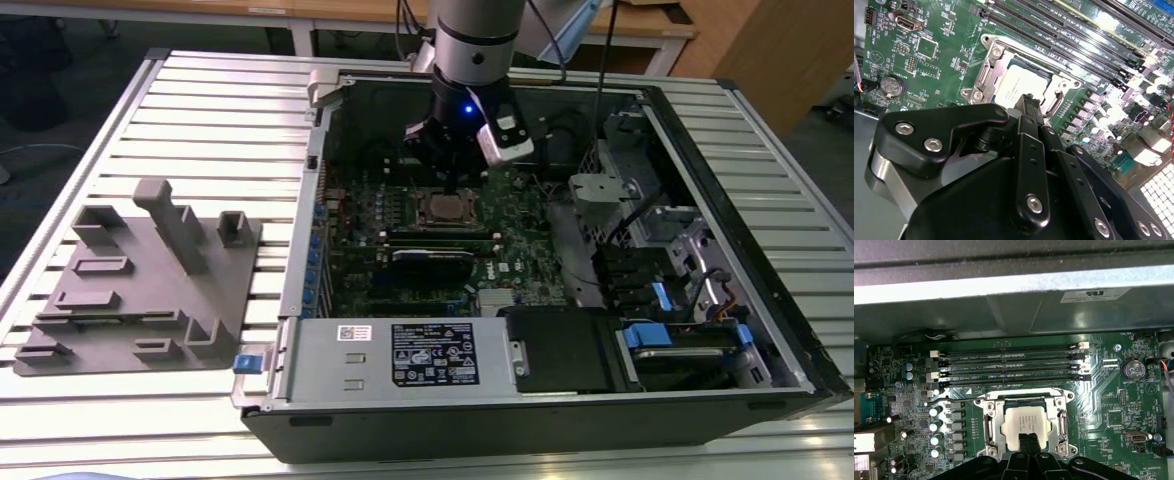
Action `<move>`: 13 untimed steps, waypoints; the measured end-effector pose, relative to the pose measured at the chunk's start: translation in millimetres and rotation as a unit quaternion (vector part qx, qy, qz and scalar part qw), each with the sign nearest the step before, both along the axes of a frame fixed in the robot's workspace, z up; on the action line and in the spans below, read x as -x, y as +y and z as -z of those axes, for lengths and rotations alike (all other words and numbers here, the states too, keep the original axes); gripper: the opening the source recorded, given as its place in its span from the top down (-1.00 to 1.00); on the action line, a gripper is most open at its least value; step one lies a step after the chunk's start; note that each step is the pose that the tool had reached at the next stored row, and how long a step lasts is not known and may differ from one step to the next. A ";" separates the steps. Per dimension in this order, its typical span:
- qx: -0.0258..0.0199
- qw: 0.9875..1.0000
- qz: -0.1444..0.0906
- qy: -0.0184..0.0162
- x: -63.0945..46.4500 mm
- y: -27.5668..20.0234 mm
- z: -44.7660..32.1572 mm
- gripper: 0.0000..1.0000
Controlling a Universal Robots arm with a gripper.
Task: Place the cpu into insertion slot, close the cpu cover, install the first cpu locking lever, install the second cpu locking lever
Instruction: 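Install the first cpu locking lever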
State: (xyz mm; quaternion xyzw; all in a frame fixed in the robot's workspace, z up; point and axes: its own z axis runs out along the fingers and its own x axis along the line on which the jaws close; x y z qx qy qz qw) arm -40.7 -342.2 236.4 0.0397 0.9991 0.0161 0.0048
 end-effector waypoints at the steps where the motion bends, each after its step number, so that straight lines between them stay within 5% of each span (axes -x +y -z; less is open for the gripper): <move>1: 0.000 1.000 0.000 0.000 0.0 0.0 0.0 0.79; 13: 0.000 1.000 0.000 0.000 0.0 0.0 -5.5 0.79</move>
